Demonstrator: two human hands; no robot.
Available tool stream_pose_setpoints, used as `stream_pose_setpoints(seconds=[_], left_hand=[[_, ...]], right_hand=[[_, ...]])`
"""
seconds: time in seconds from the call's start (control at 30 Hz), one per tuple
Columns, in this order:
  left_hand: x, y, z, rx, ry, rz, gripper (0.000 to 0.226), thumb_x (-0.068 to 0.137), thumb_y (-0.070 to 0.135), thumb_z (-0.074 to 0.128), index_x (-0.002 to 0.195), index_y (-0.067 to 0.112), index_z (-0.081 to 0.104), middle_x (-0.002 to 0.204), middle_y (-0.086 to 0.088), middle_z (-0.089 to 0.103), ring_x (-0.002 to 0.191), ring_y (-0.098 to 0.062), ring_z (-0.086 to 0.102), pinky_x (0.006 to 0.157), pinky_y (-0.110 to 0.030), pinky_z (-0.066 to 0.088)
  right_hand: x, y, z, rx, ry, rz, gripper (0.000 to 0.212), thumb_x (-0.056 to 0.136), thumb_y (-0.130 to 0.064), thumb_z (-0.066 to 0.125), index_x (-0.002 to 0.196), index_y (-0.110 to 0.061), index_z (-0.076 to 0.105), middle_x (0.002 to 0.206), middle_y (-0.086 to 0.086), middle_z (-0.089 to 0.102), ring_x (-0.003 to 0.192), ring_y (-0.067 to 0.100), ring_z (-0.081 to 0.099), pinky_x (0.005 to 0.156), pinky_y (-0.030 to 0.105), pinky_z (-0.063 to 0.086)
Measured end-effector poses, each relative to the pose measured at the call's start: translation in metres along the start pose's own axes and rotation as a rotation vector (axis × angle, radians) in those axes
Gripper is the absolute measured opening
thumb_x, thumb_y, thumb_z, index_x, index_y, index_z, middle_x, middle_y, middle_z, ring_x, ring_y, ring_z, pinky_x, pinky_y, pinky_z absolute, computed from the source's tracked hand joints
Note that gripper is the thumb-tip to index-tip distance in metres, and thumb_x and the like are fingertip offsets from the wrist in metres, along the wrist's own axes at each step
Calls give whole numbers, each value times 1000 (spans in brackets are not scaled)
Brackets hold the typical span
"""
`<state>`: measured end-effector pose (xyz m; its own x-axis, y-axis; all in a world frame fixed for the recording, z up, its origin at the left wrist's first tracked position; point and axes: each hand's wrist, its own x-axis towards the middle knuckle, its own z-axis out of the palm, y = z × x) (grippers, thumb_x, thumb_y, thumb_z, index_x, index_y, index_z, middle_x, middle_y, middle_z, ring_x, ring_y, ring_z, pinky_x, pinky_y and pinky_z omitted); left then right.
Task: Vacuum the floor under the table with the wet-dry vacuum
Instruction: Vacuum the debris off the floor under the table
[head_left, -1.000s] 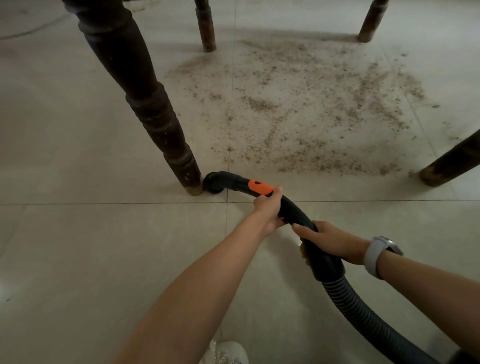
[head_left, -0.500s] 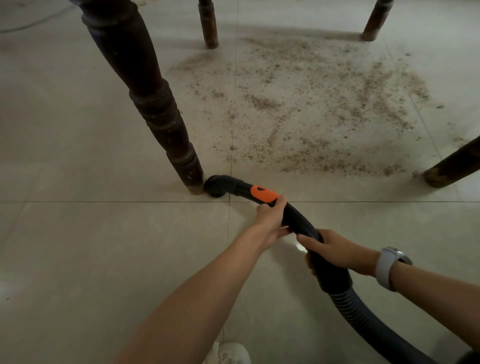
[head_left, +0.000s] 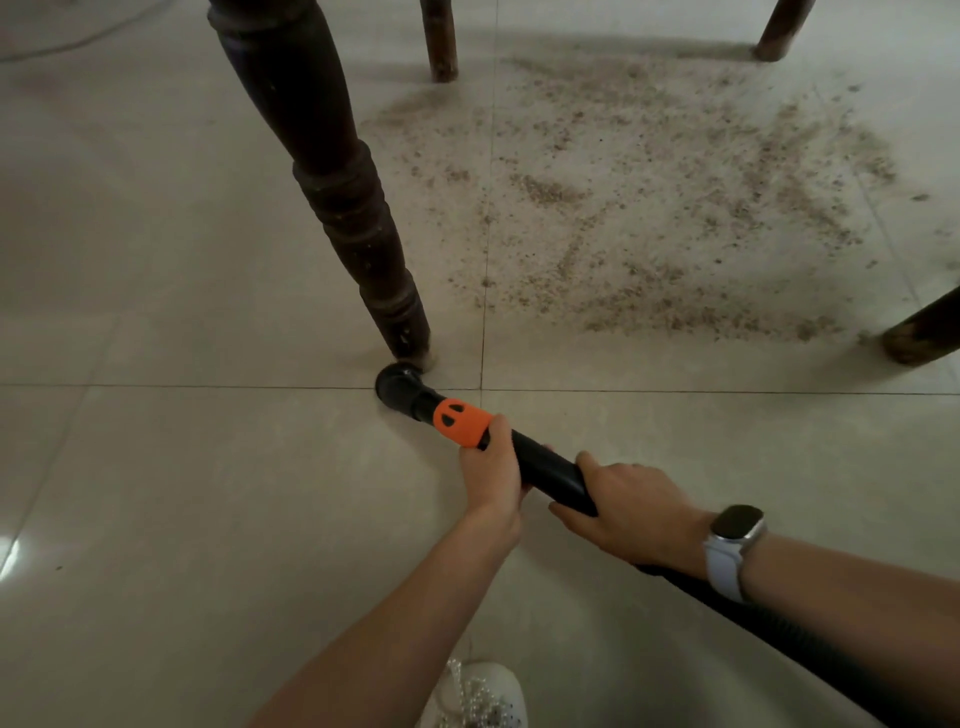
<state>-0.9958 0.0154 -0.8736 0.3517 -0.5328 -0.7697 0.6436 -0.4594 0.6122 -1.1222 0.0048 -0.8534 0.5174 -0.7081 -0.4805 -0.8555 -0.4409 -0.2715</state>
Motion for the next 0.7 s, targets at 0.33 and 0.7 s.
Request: stream_pose_setpoints(seconds=[0.33,0.7], left_hand=[[11,35,-25,-36,115,48,33,97,28,47,122,7,42,86,-11,55,72,-24,61,79,-41,54],[-18,-24,38,144,-143,-159,44,98,34,45,131,7,32,113,-20,57,101,-36,61,79,-45,54]], right_hand=[[23,-51,-8,-22,83,-113,39,96,-45,41,117,-12,44,102,6,64,78,23,59,64,27,39],[-43,30,-10,-60,50,117,39,93,-52,39,111,-18,43,97,1,65,81,22,63,69,28,44]])
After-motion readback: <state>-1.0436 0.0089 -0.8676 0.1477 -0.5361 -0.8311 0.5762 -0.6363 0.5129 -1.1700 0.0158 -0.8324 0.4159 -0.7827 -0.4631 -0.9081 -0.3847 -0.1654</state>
